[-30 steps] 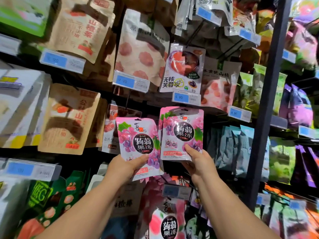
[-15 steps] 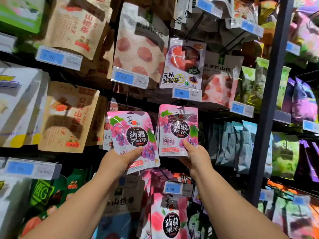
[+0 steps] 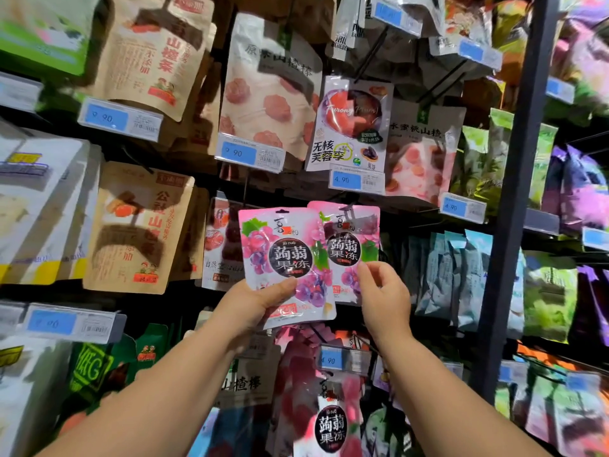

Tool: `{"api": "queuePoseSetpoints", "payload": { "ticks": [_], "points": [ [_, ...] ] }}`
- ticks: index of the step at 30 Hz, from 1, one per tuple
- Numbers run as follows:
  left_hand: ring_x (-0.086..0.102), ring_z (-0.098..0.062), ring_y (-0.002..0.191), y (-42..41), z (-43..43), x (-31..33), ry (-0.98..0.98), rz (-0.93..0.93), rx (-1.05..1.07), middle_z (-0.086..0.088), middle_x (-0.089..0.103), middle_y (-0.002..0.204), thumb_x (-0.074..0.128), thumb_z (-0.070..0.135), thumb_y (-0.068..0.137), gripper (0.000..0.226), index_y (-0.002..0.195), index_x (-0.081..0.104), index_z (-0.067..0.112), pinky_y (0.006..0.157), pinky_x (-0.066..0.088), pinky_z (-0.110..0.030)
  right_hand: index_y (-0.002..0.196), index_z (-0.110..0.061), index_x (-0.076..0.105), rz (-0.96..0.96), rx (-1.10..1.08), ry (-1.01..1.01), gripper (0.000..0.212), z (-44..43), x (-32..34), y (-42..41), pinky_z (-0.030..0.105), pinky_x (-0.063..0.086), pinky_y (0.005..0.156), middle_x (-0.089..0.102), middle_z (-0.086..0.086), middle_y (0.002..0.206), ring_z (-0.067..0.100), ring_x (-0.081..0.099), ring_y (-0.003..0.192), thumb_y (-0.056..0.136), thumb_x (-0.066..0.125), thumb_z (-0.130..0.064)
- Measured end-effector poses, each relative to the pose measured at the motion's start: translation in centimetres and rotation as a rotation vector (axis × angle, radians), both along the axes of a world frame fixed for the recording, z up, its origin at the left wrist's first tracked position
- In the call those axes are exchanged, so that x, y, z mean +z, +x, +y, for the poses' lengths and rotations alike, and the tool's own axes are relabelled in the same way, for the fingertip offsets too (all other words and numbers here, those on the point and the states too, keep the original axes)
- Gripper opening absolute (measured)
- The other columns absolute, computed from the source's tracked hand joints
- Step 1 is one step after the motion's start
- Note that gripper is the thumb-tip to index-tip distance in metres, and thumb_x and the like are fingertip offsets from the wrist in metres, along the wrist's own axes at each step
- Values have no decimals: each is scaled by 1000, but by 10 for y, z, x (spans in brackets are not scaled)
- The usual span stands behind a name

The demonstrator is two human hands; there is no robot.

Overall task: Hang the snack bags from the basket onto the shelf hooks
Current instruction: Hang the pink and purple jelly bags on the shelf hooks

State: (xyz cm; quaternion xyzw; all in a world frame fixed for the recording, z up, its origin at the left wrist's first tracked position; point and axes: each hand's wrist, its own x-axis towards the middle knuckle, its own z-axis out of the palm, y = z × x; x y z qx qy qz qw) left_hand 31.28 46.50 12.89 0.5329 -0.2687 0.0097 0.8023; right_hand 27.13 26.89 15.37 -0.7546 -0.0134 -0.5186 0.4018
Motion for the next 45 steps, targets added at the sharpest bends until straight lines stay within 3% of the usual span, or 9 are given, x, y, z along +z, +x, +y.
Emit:
{"api": "queuePoseSetpoints", "payload": {
  "ticks": [3, 8, 14, 18, 20, 27, 30, 34, 45],
  "points": [
    [74, -8, 79, -4, -10, 5, 32, -7, -25, -3, 77, 90, 72, 8, 84, 26, 110, 69, 6, 59, 53, -14, 89, -19, 66, 133, 297, 95, 24, 2, 3, -7, 28, 51, 71, 63, -3, 77, 12, 60, 71, 100, 53, -36],
    [51, 3, 35, -14, -26, 17, 102, 4, -82, 5, 67, 56, 66, 7, 90, 7, 96, 65, 6, 33, 31, -9, 101, -24, 66, 296, 492, 76, 14, -7, 1, -7, 19, 49, 78, 71, -8, 97, 4, 66, 90, 99, 56, -33],
    [49, 5, 37, -10, -46, 27, 172, -23, -108, 10, 63, 51, 68, 15, 90, 7, 84, 65, 14, 36, 30, -10, 116, -8, 64, 270, 596, 241, 24, -15, 2, -6, 33, 56, 86, 75, 7, 106, 22, 71, 102, 97, 60, -21],
    [74, -16, 85, -8, -58, 35, 181, -109, -73, -2, 77, 89, 75, 13, 85, 20, 104, 69, 13, 75, 60, -28, 109, -13, 65, 176, 550, 278, 15, -22, 3, -2, 25, 55, 75, 77, 1, 98, 16, 72, 93, 98, 59, -20],
    [72, -27, 99, -9, -64, 40, 178, -154, -35, -8, 76, 101, 80, 15, 81, 32, 110, 69, 15, 94, 56, -44, 112, -12, 65, 131, 517, 285, 18, -25, 3, 2, 28, 55, 78, 76, 3, 102, 17, 72, 96, 98, 59, -21],
    [71, -22, 94, 8, -81, 48, 270, -251, 144, 0, 75, 99, 87, 45, 62, 55, 108, 65, 25, 87, 58, -44, 113, -15, 68, 73, 382, 279, 29, -30, 10, 16, 48, 53, 96, 74, 4, 107, 22, 69, 103, 93, 63, -37],
    [62, -20, 105, 9, -83, 48, 276, -254, 293, 0, 61, 118, 88, 38, 68, 84, 134, 39, 22, 92, 53, -37, 108, -21, 68, 84, 343, 271, 40, -31, 10, 20, 47, 53, 94, 73, 1, 104, 21, 69, 101, 81, 64, -50],
    [57, -14, 109, 11, -88, 45, 266, -369, 365, 6, 54, 129, 82, 30, 77, 103, 152, 11, 32, 84, 42, -23, 104, -18, 67, 85, 304, 279, 19, -36, 9, 27, 40, 52, 90, 71, 1, 101, 21, 66, 99, 94, 64, -34],
    [41, -19, 135, 41, -97, 37, 388, -367, 444, -2, 37, 152, 73, 42, 85, 86, 154, 21, 39, 94, 32, -21, 98, -26, 61, 168, 245, 253, 11, -37, 7, 51, 40, 49, 94, 67, -2, 105, 19, 61, 102, 95, 61, -36]
  ]
}}
